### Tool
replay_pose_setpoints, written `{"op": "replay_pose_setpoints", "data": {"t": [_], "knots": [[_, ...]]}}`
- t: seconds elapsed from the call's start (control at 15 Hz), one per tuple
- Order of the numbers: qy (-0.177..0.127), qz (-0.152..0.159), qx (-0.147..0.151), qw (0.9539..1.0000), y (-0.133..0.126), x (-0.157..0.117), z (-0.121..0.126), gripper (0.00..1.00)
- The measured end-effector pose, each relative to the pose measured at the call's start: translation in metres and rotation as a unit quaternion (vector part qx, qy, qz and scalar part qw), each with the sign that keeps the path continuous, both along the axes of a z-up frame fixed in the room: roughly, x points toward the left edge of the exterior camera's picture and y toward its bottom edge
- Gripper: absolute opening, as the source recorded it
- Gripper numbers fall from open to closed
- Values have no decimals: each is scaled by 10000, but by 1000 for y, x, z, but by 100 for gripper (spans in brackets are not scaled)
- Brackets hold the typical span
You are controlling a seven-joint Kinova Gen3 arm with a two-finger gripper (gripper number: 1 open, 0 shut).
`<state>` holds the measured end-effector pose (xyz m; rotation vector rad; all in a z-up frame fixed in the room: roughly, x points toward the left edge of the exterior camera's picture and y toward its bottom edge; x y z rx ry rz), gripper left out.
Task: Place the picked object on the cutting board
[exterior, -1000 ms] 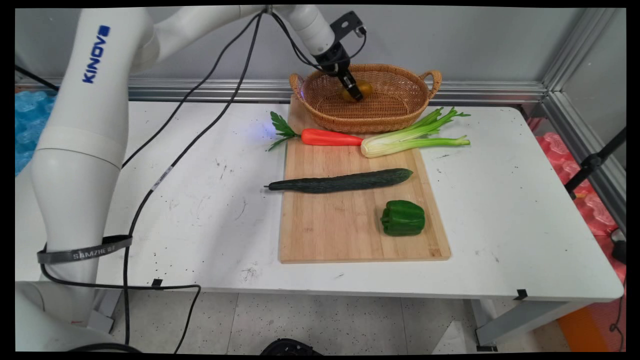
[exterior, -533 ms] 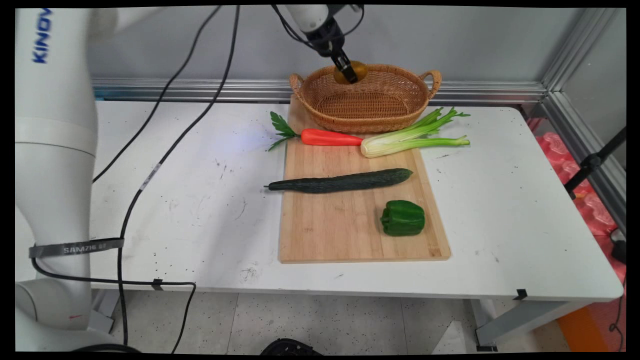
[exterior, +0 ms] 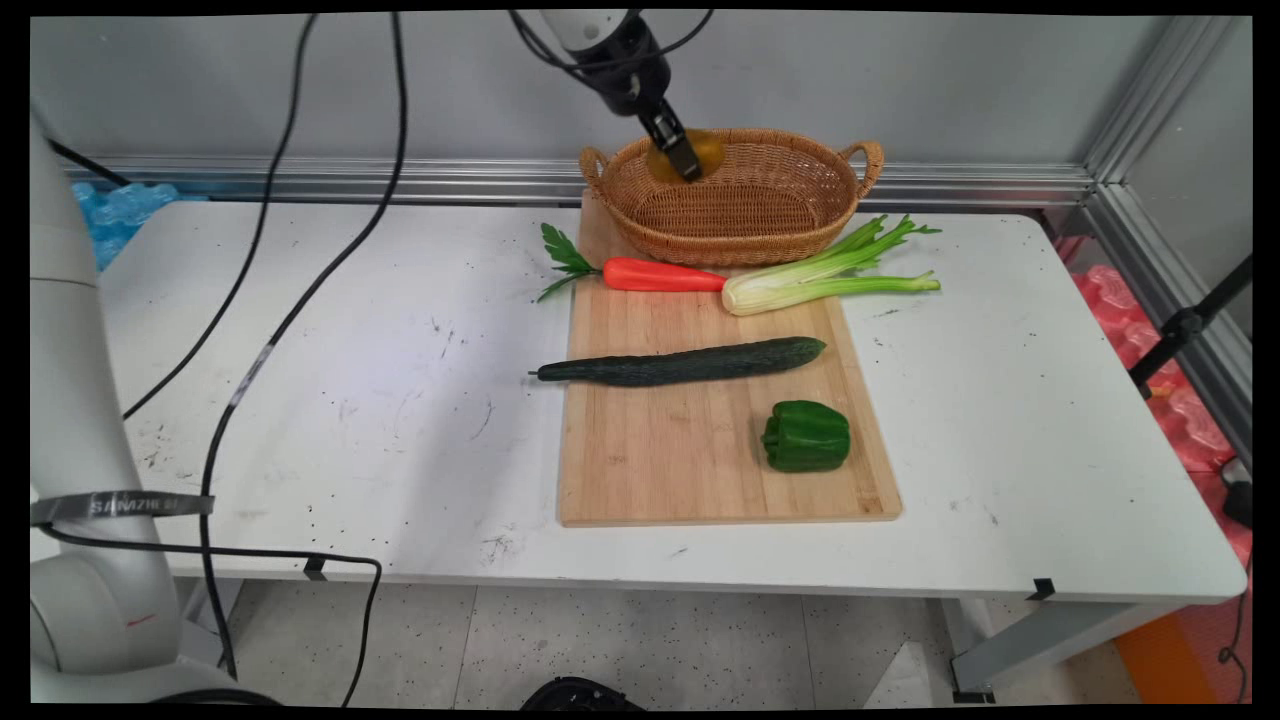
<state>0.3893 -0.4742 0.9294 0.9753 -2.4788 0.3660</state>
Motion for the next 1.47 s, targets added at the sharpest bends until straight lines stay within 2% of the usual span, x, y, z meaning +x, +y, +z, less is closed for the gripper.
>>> {"op": "replay_pose_setpoints", "data": {"t": [0.47, 0.87, 1.13, 1.47], "knots": [[58, -236, 406, 9989, 94, -24, 15, 0], [28, -474, 732, 9962, 154, -42, 6, 0], [-77, -496, 943, 9943, 178, -54, -15, 0], [-279, -496, 1043, 9929, 184, -69, -52, 0]]}}
